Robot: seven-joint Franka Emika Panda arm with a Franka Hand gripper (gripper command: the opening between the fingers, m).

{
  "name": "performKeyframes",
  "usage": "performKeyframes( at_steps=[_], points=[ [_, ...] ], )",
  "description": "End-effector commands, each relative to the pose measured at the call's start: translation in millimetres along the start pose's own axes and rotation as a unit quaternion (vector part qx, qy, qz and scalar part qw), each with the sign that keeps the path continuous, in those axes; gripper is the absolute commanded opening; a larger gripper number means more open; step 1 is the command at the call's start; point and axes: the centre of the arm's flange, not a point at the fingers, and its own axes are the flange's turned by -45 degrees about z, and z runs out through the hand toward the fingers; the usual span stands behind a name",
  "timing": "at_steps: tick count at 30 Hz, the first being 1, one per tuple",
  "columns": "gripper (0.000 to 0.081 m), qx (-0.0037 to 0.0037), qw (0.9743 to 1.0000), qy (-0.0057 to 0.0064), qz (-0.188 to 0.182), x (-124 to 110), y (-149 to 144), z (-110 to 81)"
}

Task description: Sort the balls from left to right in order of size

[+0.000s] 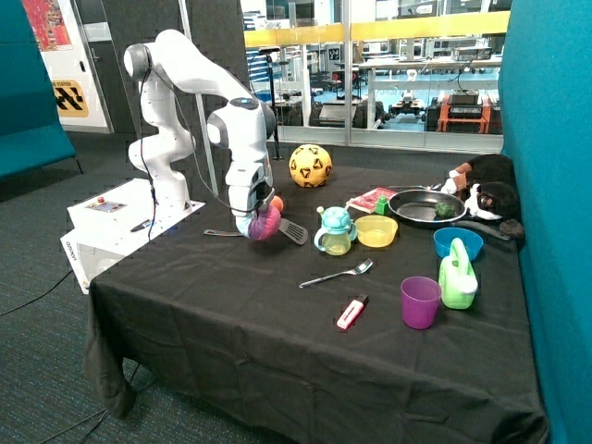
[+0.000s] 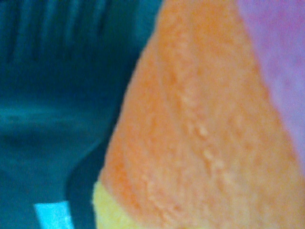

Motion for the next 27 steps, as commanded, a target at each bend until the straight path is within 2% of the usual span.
performKeyframes(
  at_steps=[1, 12, 14, 17, 27],
  points=[
    [0.0, -0.00062, 0.9994, 0.0, -0.035, 5, -29, -17.4],
    [0.0, -0.00062, 0.9974, 0.0, -0.072, -1, -71, -25.2],
    [0.0, -0.00062, 0.9963, 0.0, -0.086, -3, -82, -26.0],
    [0.0, -0.00062, 0.9963, 0.0, -0.086, -4, -89, -26.7],
    [0.0, -0.00062, 0.9931, 0.0, -0.117, -8, -122, -29.4]
  ],
)
